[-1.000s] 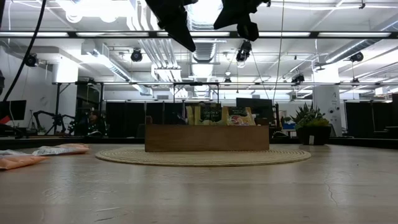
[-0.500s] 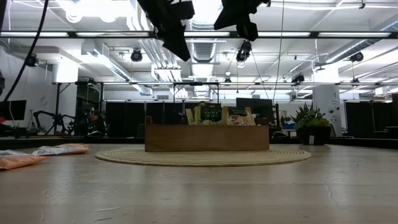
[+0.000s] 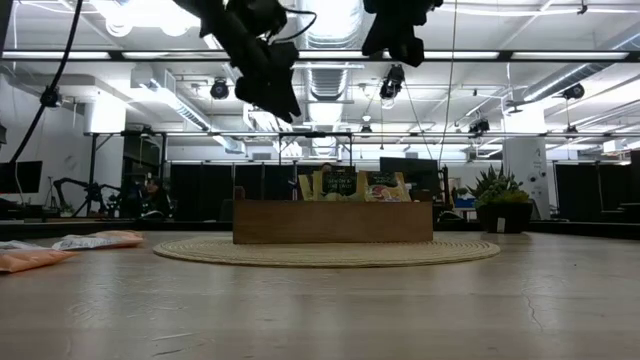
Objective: Pick & Place Tea
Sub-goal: Put the yellow tea bag into the middle section of the wooden organizer
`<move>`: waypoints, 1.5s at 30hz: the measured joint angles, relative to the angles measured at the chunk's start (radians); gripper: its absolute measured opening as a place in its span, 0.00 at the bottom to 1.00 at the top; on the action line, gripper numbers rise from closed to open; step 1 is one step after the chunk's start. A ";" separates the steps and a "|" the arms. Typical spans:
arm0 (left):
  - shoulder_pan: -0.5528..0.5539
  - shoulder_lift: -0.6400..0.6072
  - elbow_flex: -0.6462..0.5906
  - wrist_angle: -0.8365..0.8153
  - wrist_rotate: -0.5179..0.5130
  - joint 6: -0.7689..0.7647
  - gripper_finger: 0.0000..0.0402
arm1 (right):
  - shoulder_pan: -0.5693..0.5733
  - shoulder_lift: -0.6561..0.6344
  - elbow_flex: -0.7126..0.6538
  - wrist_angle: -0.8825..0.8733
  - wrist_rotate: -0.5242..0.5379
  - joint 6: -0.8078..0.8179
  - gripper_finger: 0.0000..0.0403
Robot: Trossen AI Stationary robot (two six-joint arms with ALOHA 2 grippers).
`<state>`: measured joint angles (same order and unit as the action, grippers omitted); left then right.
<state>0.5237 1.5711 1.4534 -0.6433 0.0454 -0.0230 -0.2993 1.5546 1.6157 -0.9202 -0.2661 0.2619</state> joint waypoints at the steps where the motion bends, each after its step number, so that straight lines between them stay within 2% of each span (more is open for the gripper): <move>1: 0.005 0.000 -0.012 0.016 0.002 -0.008 0.43 | 0.000 -0.002 0.000 -0.007 0.000 -0.006 0.03; 9: 0.006 0.008 -0.085 0.181 0.024 -0.030 0.43 | 0.000 -0.034 0.000 -0.057 0.004 -0.070 0.03; 14: 0.011 0.055 -0.073 0.196 0.029 -0.042 0.43 | -0.002 -0.048 0.000 -0.058 0.006 -0.102 0.03; 23: 0.026 0.151 -0.002 0.188 0.023 -0.097 0.43 | -0.003 -0.081 0.000 -0.079 0.038 -0.079 0.03; 33: 0.089 0.256 0.091 0.056 0.052 -0.116 0.47 | -0.003 -0.235 0.000 -0.079 0.138 -0.028 0.04; 36: 0.098 0.286 0.112 0.026 0.052 -0.113 0.52 | -0.003 -0.279 0.000 -0.078 0.143 -0.003 0.08; 40: 0.102 0.327 0.127 -0.016 0.051 -0.092 0.59 | -0.002 -0.324 0.000 -0.079 0.201 0.011 0.18; 45: 0.101 0.360 0.137 -0.057 0.050 -0.061 0.60 | -0.002 -0.367 0.000 -0.079 0.276 0.011 0.32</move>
<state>0.6243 1.9312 1.5906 -0.7003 0.0954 -0.0839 -0.3016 1.1871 1.6161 -0.9989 0.0098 0.2729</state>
